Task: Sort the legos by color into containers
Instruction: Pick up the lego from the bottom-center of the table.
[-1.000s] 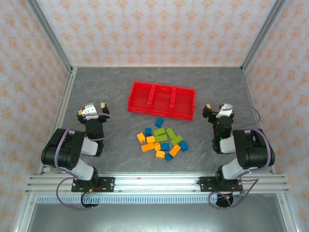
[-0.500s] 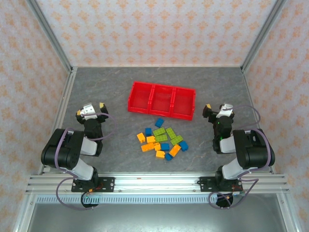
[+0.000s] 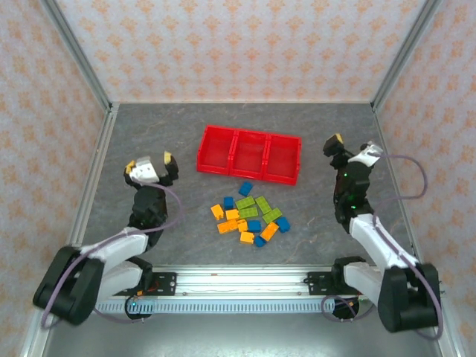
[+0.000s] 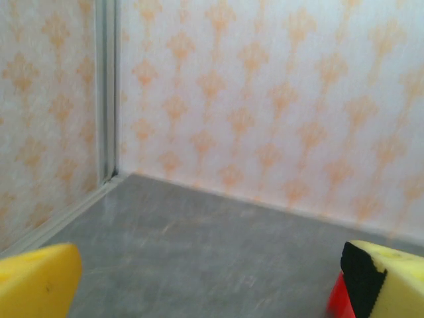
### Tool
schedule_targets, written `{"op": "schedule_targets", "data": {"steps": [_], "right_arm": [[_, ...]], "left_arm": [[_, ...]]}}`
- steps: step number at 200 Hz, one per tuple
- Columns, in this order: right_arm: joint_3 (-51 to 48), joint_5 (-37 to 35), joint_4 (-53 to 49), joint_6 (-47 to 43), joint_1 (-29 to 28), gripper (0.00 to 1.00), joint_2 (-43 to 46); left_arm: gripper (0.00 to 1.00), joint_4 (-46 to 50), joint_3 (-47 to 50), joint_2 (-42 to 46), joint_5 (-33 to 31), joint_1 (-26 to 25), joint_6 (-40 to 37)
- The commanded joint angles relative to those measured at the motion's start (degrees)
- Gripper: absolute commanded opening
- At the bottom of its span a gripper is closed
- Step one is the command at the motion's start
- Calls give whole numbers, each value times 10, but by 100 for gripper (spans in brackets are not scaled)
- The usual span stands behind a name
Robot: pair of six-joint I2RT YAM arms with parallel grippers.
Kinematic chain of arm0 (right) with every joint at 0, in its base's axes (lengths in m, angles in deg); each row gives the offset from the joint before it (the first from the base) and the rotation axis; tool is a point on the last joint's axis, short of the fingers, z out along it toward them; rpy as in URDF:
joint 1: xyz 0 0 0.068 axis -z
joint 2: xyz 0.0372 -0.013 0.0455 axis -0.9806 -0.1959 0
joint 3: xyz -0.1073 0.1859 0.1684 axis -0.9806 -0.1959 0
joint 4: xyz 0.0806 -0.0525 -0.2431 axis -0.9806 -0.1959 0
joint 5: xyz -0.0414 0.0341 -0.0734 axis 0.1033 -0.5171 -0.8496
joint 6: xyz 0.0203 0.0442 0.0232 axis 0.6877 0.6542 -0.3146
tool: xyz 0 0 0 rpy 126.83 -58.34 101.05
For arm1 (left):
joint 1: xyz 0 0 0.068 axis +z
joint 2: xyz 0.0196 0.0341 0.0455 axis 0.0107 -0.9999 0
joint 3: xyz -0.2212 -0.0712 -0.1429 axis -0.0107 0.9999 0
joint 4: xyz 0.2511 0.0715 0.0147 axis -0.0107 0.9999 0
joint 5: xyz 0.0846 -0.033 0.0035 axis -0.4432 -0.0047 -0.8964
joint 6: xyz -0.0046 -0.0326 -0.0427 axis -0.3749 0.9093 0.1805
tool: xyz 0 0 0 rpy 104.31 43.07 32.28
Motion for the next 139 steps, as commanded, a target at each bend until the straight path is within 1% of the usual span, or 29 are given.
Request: {"op": "schedule_targets", "data": {"steps": [1,16,30,46,61,79,95,108,121,139], "right_arm": [[31,104,-238,92,-1,100,33],[61,155,-327,118,-1,98,52],[87,207,-408,135,-4,96,58],[101,271,-482,137,-27,94,53],[101,304,-543,136,-61,91,49],[96,277,-599,141,-133,90,58],[90,230,-641,164,-201,89,62],[83,202,-656,178,-252,89,54],[75,174,-666,195,-295,90,34],[70,155,-675,209,-336,90,-6]], "left_arm": [[99,350,-108,80,7,-3,146],[99,459,-149,119,81,-3,197],[99,579,-203,131,150,-3,233],[99,694,-246,129,221,-3,243],[99,781,-271,134,260,-3,247],[99,849,-279,152,296,-3,235],[99,876,-273,177,343,-3,210],[99,871,-253,204,358,-3,211],[99,862,-246,228,359,-3,214],[99,845,-237,262,353,-3,215]]}}
